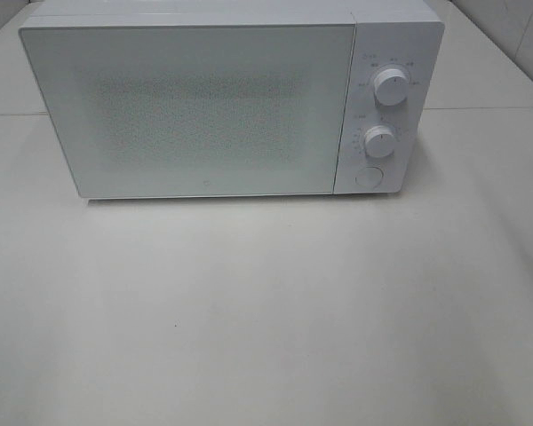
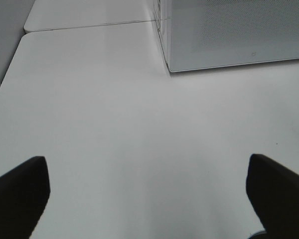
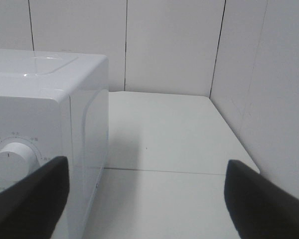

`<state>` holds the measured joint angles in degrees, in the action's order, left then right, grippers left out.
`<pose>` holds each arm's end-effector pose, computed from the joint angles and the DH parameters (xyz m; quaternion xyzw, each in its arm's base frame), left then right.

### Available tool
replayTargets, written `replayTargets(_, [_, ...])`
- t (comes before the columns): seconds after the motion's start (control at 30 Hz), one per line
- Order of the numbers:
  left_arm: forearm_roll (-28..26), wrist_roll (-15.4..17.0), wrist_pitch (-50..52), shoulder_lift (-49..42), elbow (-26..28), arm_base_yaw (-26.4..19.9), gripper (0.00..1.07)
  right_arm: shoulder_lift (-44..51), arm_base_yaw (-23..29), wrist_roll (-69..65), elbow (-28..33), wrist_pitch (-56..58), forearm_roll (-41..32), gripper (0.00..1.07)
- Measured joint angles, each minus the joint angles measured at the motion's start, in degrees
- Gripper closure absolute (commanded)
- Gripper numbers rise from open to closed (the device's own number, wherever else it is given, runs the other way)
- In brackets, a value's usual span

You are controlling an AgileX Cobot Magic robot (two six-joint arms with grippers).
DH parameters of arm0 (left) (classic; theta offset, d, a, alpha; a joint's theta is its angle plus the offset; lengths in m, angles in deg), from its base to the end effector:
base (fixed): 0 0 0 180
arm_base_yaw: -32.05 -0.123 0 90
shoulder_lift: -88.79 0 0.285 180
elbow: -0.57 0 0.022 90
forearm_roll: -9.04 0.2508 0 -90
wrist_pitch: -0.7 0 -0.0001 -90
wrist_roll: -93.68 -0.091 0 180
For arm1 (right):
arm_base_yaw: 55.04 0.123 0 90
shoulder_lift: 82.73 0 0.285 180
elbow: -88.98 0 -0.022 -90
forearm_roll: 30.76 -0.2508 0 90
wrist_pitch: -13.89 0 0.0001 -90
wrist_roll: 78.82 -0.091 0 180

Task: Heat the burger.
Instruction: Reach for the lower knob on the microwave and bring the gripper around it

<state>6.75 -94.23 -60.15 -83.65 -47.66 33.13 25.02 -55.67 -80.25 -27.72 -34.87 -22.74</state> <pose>-0.0063 -0.0031 0.2789 0.0676 0.8481 0.0113 0.5253 0.1949 0.0074 0.2353 -0.0576 0.6865 0.0077 0.7248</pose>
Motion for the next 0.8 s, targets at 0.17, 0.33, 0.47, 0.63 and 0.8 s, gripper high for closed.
replayTargets(0.17, [0.0, 0.0, 0.0, 0.0, 0.0, 0.0, 0.02, -10.8, 0.0, -1.5, 0.0, -10.7, 0.5, 0.31])
replayTargets(0.33, [0.0, 0.0, 0.0, 0.0, 0.0, 0.0, 0.02, -15.4, 2.1, -1.0, -0.1, -15.6, -0.6, 0.31])
replayTargets(0.47, [0.0, 0.0, 0.0, 0.0, 0.0, 0.0, 0.02, -19.8, 9.6, 2.6, -0.1, -18.0, -7.6, 0.31])
replayTargets(0.63, [0.0, 0.0, 0.0, 0.0, 0.0, 0.0, 0.02, -23.7, 17.0, 4.8, -0.1, -19.7, -14.8, 0.31])
replayTargets(0.8, [0.0, 0.0, 0.0, 0.0, 0.0, 0.0, 0.02, -27.1, 21.8, 5.0, -1.1, -19.9, -19.4, 0.31])
